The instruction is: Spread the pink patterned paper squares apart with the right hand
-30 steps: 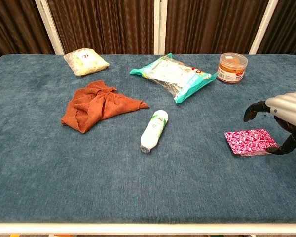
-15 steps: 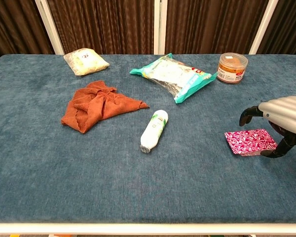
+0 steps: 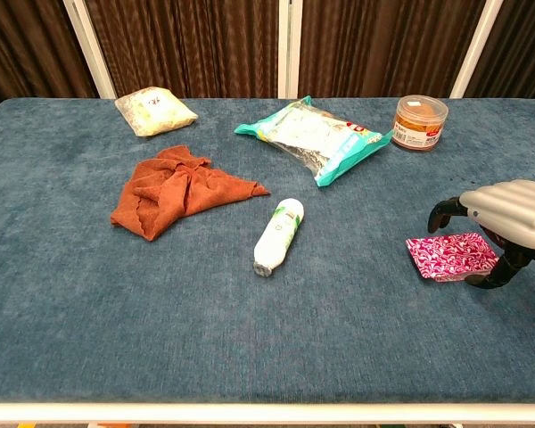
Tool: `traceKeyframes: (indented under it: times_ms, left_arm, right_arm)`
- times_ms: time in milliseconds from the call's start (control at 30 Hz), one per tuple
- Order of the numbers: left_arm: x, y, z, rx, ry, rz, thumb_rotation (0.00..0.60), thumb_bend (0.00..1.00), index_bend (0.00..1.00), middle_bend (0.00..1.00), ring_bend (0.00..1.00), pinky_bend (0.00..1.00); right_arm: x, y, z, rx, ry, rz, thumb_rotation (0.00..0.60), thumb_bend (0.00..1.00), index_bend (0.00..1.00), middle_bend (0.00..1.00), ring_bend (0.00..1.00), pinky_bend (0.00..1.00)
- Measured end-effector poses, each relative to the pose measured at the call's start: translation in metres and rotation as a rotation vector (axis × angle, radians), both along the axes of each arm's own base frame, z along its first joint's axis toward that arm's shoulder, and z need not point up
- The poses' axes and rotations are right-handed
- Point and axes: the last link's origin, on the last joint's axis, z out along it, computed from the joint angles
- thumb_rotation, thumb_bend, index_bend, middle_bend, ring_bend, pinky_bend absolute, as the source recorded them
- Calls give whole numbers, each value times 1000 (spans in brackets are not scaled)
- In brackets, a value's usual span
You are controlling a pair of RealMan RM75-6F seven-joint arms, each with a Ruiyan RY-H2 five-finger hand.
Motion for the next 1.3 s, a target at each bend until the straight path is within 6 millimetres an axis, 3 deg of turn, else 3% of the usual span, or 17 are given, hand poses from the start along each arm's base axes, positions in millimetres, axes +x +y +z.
traceKeyframes:
  times_ms: [467, 1300]
  left_arm:
    - [-2, 0, -1, 5, -21, -3, 600, 15, 91, 100, 0, 131]
    - [-4, -1, -2, 0, -23, 5, 600, 15, 91, 100, 0, 131]
  right_arm:
    - [0, -1, -3, -9, 4, 2, 600, 164, 285, 292, 772, 829]
    - [2, -2, -3, -25, 15, 8, 600, 204, 394, 377, 772, 829]
